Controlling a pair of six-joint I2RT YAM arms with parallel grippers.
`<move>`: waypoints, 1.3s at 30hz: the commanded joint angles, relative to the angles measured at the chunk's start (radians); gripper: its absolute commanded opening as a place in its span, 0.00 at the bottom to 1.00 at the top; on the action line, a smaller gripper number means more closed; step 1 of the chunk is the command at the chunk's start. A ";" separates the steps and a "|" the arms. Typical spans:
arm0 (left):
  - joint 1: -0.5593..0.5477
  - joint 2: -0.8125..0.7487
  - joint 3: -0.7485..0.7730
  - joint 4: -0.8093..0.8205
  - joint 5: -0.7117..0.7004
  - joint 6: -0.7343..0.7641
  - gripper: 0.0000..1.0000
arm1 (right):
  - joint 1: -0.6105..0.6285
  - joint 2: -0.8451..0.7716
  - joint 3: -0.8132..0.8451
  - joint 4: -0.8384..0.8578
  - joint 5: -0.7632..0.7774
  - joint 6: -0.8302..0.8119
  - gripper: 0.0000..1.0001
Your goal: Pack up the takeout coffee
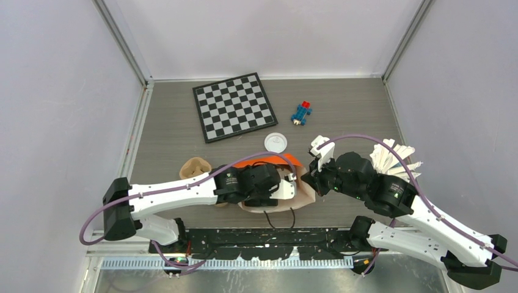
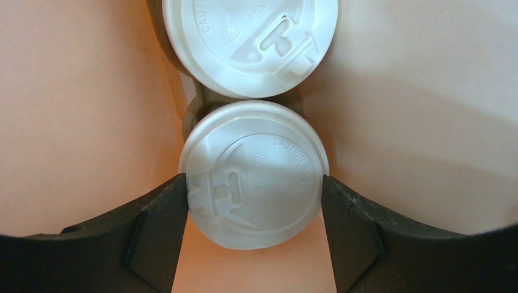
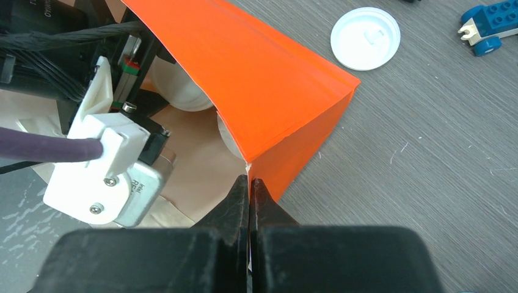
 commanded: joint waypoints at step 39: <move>0.080 -0.074 -0.135 0.097 0.032 -0.022 0.42 | 0.006 0.046 0.030 0.036 -0.021 -0.004 0.00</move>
